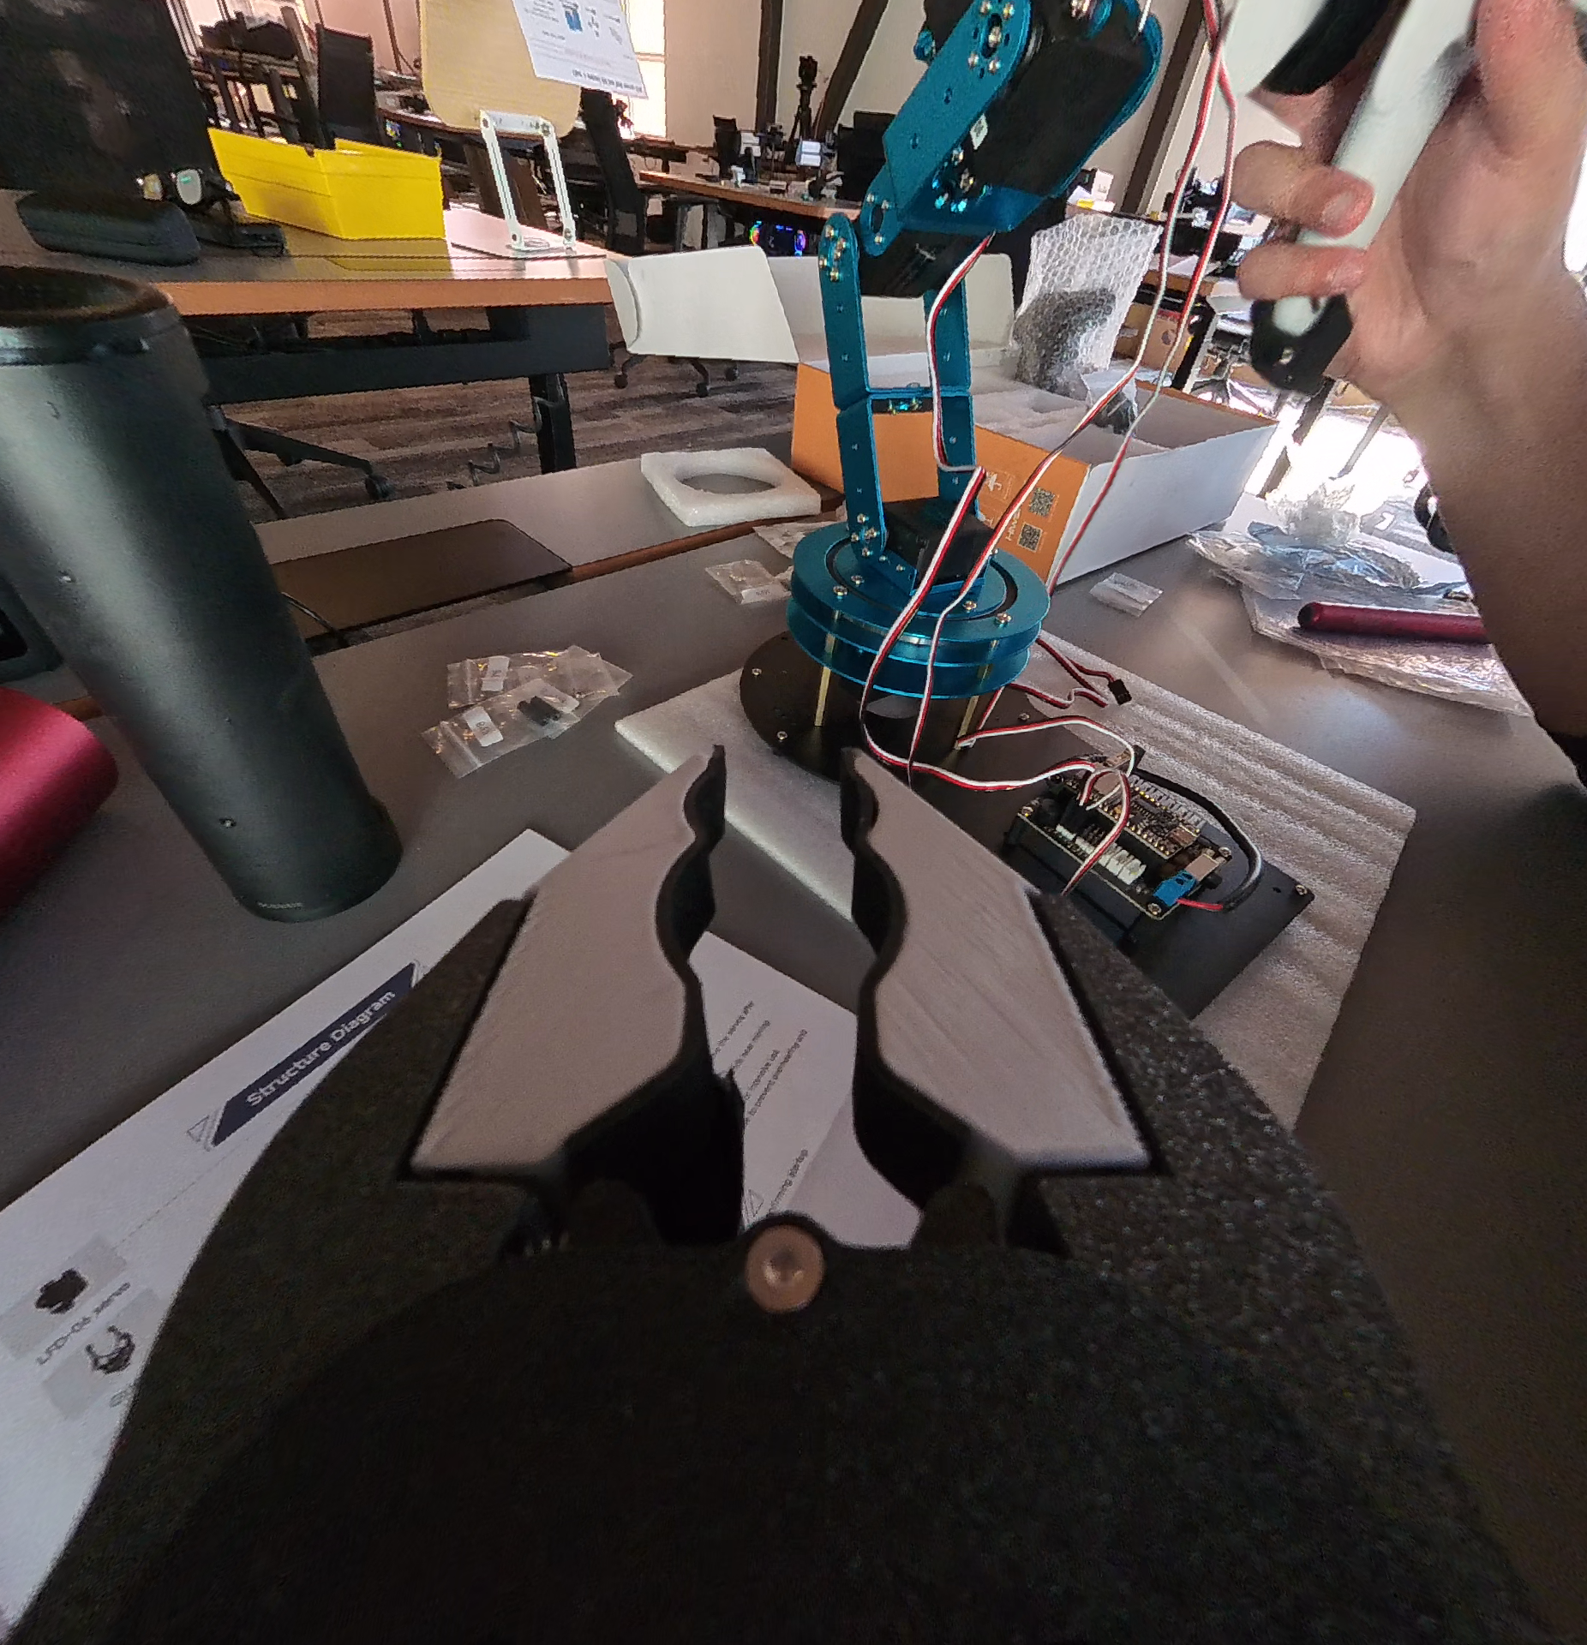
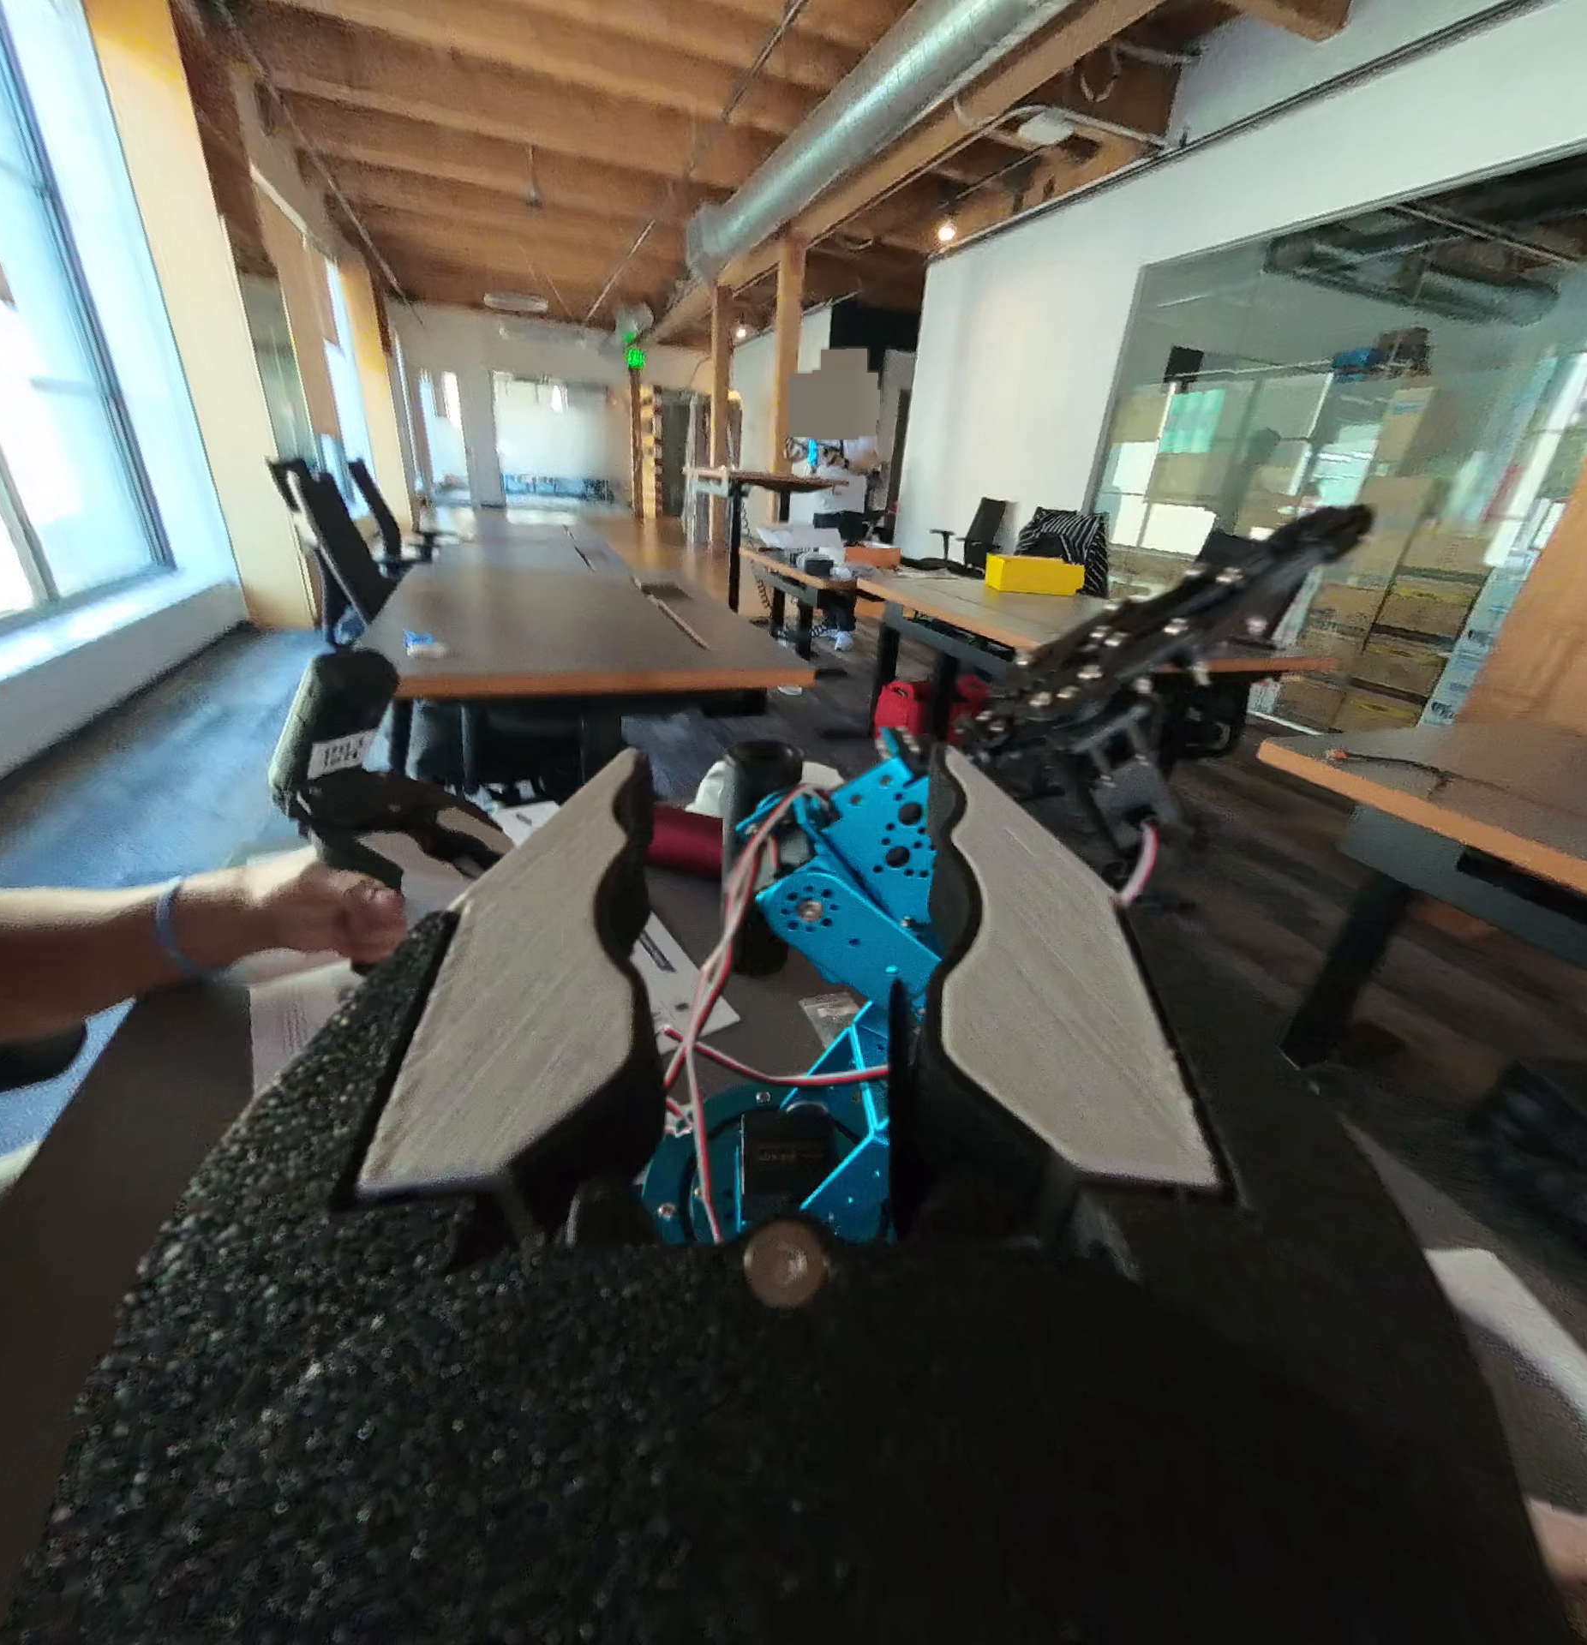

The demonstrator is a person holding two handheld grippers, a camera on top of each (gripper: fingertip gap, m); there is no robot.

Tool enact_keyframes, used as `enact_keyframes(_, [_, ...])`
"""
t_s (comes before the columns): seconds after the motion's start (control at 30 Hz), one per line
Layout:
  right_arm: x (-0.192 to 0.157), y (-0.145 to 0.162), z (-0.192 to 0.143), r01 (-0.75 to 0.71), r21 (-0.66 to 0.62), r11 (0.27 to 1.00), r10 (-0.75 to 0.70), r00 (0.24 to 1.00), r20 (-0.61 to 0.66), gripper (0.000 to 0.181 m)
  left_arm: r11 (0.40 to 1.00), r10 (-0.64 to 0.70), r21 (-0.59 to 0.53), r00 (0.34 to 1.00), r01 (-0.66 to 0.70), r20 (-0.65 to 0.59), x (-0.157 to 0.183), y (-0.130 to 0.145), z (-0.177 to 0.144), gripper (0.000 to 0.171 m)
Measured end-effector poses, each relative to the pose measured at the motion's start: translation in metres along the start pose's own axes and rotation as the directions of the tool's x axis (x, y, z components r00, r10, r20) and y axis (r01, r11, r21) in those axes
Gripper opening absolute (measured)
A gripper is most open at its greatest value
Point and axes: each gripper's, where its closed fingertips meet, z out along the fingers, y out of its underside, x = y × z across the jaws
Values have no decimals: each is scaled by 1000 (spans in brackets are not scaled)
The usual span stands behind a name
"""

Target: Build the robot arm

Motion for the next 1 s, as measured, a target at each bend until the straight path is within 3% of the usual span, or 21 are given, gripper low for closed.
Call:
enact_keyframes(0.17, [54, 26, -15, -85, -24, 996, 81, 989, -125, 59, 1000, -5, -3, 1000, 5, -10, 2, 1, 1, 25])
enact_keyframes(0.3, [89, 57, -27, -297, 20, 955, 298, 949, -105, 57, 1000, 20, -13, 1000, -20, -7, 5, 3, 2, 25])
enact_keyframes(0.4, [102, 72, -31, -383, 25, 924, 383, 919, -94, 57, 999, 31, -10, 1000, -31, -2, 5, 2, 1, 25])
enact_keyframes(1.0, [88, 82, -17, -291, -78, 953, 281, 953, -116, 51, 1000, 24, -2, 1000, -24, -9, 6, -1, -1, 25])
